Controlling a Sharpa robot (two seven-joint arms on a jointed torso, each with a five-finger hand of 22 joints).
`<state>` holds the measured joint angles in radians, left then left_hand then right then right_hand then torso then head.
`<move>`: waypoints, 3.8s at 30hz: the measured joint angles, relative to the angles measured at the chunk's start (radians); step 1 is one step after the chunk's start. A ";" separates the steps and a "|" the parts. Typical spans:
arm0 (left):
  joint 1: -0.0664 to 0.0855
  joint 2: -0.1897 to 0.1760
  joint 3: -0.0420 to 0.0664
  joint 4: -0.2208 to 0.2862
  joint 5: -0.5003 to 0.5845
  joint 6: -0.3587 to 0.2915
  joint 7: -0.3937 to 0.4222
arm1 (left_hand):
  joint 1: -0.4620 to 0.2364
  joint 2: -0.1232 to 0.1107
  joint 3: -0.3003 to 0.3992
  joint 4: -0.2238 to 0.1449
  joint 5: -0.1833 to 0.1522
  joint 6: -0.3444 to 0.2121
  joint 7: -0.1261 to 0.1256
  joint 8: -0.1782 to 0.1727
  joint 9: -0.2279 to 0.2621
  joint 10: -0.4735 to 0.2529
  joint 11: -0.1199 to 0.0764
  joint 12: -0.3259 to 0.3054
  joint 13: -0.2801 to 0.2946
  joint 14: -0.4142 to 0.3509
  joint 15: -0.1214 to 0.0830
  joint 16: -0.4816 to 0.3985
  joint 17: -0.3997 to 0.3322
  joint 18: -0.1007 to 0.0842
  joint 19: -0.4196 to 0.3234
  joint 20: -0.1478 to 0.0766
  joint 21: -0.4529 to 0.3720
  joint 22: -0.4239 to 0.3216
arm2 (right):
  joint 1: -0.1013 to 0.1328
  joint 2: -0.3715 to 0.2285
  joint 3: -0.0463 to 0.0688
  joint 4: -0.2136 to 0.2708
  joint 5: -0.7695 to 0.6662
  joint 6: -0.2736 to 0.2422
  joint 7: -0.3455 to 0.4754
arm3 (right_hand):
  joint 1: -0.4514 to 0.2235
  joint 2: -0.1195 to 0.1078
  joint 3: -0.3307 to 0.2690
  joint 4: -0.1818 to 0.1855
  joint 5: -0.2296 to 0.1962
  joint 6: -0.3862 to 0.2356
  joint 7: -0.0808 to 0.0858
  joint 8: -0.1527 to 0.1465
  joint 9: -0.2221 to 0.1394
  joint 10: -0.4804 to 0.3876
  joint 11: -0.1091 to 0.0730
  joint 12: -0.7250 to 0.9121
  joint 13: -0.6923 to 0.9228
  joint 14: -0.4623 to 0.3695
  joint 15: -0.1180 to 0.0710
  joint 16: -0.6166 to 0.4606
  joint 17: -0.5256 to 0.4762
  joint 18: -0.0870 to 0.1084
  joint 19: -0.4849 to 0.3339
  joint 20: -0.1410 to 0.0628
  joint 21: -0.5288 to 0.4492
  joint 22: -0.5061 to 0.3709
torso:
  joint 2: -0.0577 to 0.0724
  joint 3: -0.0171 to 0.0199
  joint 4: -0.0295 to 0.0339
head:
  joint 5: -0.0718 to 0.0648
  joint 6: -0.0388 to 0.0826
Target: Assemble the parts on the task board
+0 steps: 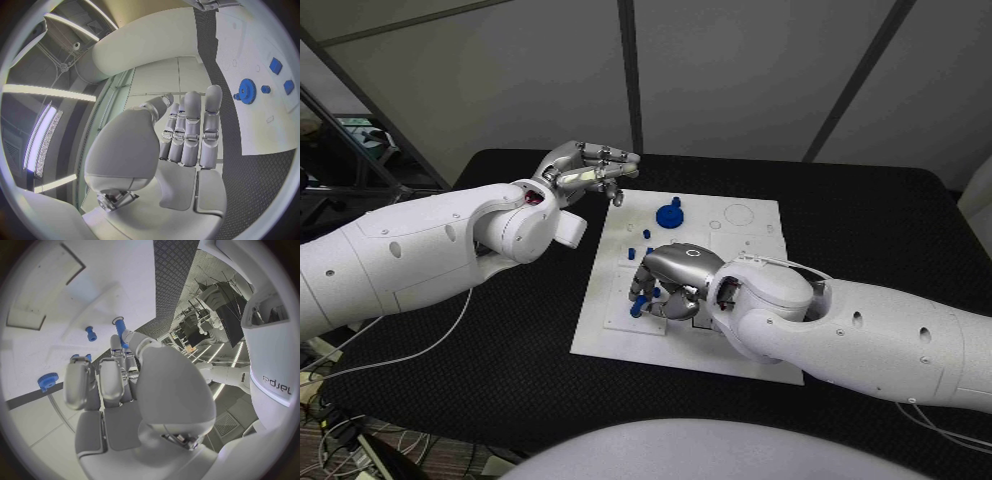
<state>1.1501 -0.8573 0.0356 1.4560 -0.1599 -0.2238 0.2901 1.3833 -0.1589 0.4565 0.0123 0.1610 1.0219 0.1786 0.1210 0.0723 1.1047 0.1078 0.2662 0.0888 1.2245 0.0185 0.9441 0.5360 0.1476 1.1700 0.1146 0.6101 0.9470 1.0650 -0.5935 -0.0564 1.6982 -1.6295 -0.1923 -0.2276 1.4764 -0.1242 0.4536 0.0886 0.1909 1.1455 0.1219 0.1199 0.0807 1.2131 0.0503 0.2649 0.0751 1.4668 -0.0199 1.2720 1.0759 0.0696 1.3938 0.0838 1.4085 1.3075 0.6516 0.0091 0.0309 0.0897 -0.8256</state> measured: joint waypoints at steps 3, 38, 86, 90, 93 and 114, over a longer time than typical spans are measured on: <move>0.000 0.000 0.000 0.000 0.000 0.000 0.000 | 0.000 0.000 0.000 0.000 0.000 0.000 0.000 0.000 0.000 0.000 0.000 0.000 0.000 0.000 0.000 0.000 0.000 0.000 0.000 0.000 0.000 0.000 | 0.000 0.000 -0.001 -0.003 -0.004 0.012 -0.005 | 0.000 0.000 0.000 0.000 0.000 -0.001 0.001 0.000 0.000 0.000 0.000 0.000 0.000 0.000 0.000 0.000 0.000 0.000 0.000 0.000 0.000 0.000 | 0.000 0.0000 0.0000 | 0.000 -0.001; 0.000 0.000 0.000 -0.002 0.000 0.003 -0.001 | 0.000 0.000 0.000 0.000 0.000 0.000 0.000 0.000 0.000 0.000 0.000 0.000 0.000 0.000 0.000 0.000 0.000 0.000 0.000 0.000 0.000 0.000 | -0.001 0.015 -0.038 -0.012 -0.040 -0.019 -0.009 | -0.099 -0.048 -0.124 0.023 0.004 -0.218 0.010 -0.057 -0.016 -0.230 0.057 -0.100 -0.009 -0.015 0.040 -0.093 -0.160 0.024 -0.136 0.042 -0.134 -0.162 | -0.002 -0.0005 -0.0009 | 0.002 -0.005; -0.019 -0.029 -0.006 0.025 0.011 -0.005 0.001 | -0.004 0.004 0.000 0.000 0.000 0.000 0.000 0.000 -0.001 0.000 0.000 0.000 0.001 0.000 0.000 0.000 -0.003 0.000 0.000 0.000 0.000 -0.002 | -0.063 -0.510 -0.009 0.243 0.258 -0.241 -0.243 | -0.233 -0.035 -0.541 0.204 0.279 -0.113 -0.031 0.191 0.109 0.177 -0.038 1.060 1.135 -0.002 -0.041 0.194 0.232 -0.024 0.068 -0.028 0.093 0.000 | -0.017 0.0018 -0.0523 | -0.122 0.029; -0.022 -0.031 -0.006 0.028 0.012 -0.005 0.001 | -0.004 0.004 0.000 0.000 0.000 0.000 0.000 0.000 -0.001 0.000 0.000 0.000 0.000 0.000 0.000 0.000 -0.003 0.000 0.000 0.000 0.000 -0.002 | -0.080 -0.500 -0.009 0.243 0.232 -0.235 -0.272 | -0.237 -0.031 -0.556 0.204 0.279 -0.120 -0.031 0.202 0.116 0.177 -0.038 1.062 1.144 -0.002 -0.041 0.194 0.232 -0.024 0.068 -0.028 0.093 0.000 | -0.018 0.0025 -0.0544 | -0.120 0.026; -0.024 -0.033 -0.006 0.028 0.013 -0.005 0.001 | -0.004 0.004 0.000 0.000 0.000 0.000 0.000 0.000 -0.001 0.000 0.000 0.000 0.000 0.000 0.000 0.000 -0.003 0.000 0.000 0.000 0.000 -0.001 | -0.088 -0.493 -0.008 0.242 0.216 -0.232 -0.286 | -0.237 -0.031 -0.562 0.204 0.274 -0.120 -0.031 0.205 0.119 0.177 -0.038 1.062 1.147 -0.002 -0.041 0.198 0.232 -0.024 0.068 -0.028 0.094 0.000 | -0.018 0.0020 -0.0547 | -0.119 0.024; -0.027 -0.034 -0.006 0.027 0.014 -0.004 0.001 | -0.004 0.004 0.000 0.000 0.000 0.000 0.000 0.000 0.000 0.000 -0.001 0.000 0.000 0.000 0.000 0.000 -0.003 0.000 0.000 0.000 0.000 -0.001 | -0.119 -0.439 -0.007 0.211 0.165 -0.232 -0.330 | -0.250 -0.018 -0.584 0.204 0.274 -0.126 -0.038 0.233 0.137 0.188 -0.041 1.074 1.171 -0.002 -0.041 0.205 0.232 -0.039 0.068 -0.028 0.101 0.000 | -0.016 -0.0021 -0.0543 | -0.115 0.011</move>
<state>1.1236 -0.8912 0.0297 1.4834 -0.1456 -0.2282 0.2906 1.3793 -0.1550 0.4565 0.0124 0.1610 1.0219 0.1786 0.1209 0.0718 1.1044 0.1071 0.2662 0.0891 1.2244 0.0185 0.9441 0.5330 0.1475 1.1700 0.1146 0.6101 0.9456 0.9455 -1.0322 -0.0637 1.9087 -1.4649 -0.4241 -0.5579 1.2262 -0.1418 -0.1305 0.2923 0.4644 1.0195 0.0842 0.3534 0.2182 1.4009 0.0088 1.3387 1.2466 1.4650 -0.0611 1.4773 1.3078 0.0302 1.4621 0.0555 1.5098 1.3077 0.6352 0.0070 -0.0234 -0.0252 -0.8143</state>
